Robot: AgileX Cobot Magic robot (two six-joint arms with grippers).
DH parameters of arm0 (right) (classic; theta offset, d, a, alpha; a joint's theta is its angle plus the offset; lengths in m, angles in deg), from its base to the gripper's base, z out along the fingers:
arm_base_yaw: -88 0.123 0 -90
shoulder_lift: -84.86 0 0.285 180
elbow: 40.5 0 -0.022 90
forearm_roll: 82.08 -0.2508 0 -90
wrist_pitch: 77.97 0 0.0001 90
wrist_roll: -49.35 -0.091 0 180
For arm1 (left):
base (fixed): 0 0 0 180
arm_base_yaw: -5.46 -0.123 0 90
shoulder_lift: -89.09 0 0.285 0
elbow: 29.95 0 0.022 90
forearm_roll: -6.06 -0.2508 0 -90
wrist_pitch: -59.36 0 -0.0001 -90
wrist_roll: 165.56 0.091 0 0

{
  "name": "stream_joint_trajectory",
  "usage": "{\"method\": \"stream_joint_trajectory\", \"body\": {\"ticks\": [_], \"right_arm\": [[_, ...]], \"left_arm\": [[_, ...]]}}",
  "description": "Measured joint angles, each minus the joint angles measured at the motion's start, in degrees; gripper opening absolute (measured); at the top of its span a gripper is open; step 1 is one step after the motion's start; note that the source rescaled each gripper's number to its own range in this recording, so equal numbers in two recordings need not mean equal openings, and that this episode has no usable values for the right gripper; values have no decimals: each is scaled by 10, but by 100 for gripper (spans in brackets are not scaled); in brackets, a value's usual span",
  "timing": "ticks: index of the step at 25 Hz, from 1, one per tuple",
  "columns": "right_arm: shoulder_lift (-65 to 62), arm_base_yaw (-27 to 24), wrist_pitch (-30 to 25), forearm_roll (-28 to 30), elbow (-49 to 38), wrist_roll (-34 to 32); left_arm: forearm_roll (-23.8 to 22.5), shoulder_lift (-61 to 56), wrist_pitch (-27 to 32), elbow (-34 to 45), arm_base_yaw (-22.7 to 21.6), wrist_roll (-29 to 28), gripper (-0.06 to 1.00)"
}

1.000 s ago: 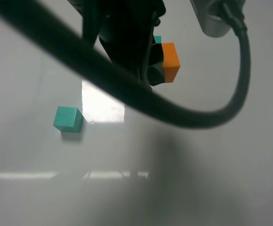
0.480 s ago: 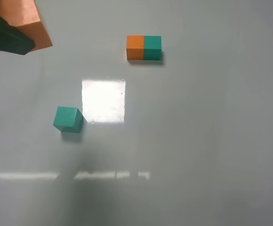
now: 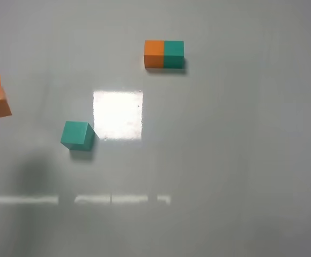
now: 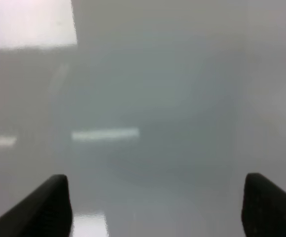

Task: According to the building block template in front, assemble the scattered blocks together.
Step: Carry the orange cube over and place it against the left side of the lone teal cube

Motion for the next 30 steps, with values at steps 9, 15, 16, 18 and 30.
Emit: {"method": "stream_joint_trajectory", "body": {"ticks": [9,15,16,18,30], "right_arm": [[0,0,0,0,0,1],[0,0,0,0,0,0],[0,0,0,0,0,0],[0,0,0,0,0,0],[0,0,0,0,0,0]], "left_arm": [[25,75,-14,0,-11,65,1],[36,104,-59,1,-11,104,1],[39,108,-61,1,-11,107,1],[45,118,-65,1,-11,115,1],[56,144,-73,24,-11,147,1]]}}
